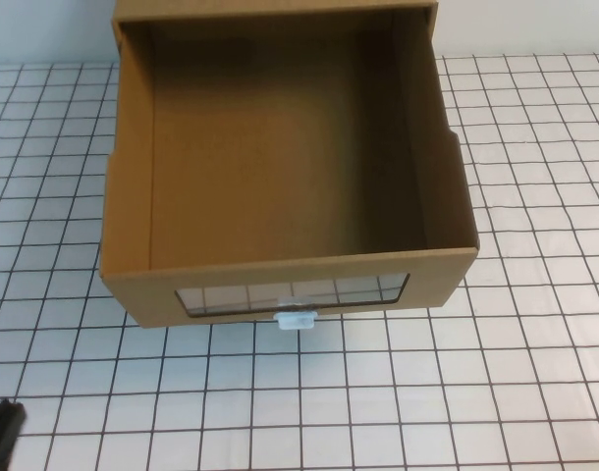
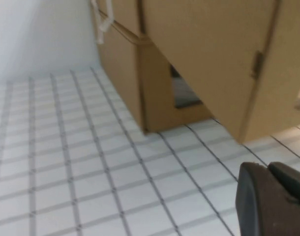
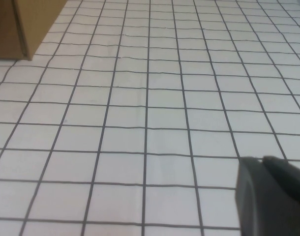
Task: Open the shoe box
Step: 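Pull the top drawer of the cardboard box fully open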
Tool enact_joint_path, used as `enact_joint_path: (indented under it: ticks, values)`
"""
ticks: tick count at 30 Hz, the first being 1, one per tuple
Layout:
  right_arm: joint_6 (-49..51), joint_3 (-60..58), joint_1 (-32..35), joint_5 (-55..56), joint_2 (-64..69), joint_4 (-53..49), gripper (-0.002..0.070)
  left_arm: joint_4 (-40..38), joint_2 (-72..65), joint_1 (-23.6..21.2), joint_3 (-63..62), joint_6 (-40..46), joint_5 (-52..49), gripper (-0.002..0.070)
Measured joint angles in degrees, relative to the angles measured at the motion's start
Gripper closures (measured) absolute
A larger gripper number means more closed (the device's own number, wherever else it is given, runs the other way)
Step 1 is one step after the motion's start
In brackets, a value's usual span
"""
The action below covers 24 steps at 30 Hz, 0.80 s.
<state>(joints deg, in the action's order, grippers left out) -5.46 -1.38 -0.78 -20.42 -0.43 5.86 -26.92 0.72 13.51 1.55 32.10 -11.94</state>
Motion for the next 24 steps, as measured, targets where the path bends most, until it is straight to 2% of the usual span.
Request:
enact_joint_path:
  ticks: [5,7,13,20,24]
  values:
    - [0.0,0.0,0.0,0.0,0.0,0.1,0.0689,14.1,0.0,-2.4,0.0,-11.6,7.8,0.0677]
    - [0.0,0.0,0.0,0.0,0.0,0.2,0.0689,16.9,0.0,-4.3,0.0,-13.5,8.8,0.0677]
    - [0.0,0.0,0.0,0.0,0.0,0.2,0.0689,20.9,0.0,-8.6,0.0,-16.9,4.0,0.0677]
    - [0.0,0.0,0.0,0.0,0.0,0.2,0.0689,22.3,0.0,-8.6,0.0,-17.3,-8.5,0.0677]
    - [0.0,0.0,0.0,0.0,-0.1,0.2,0.0689,22.4,0.0,-8.6,0.0,-17.3,-8.9,0.0677]
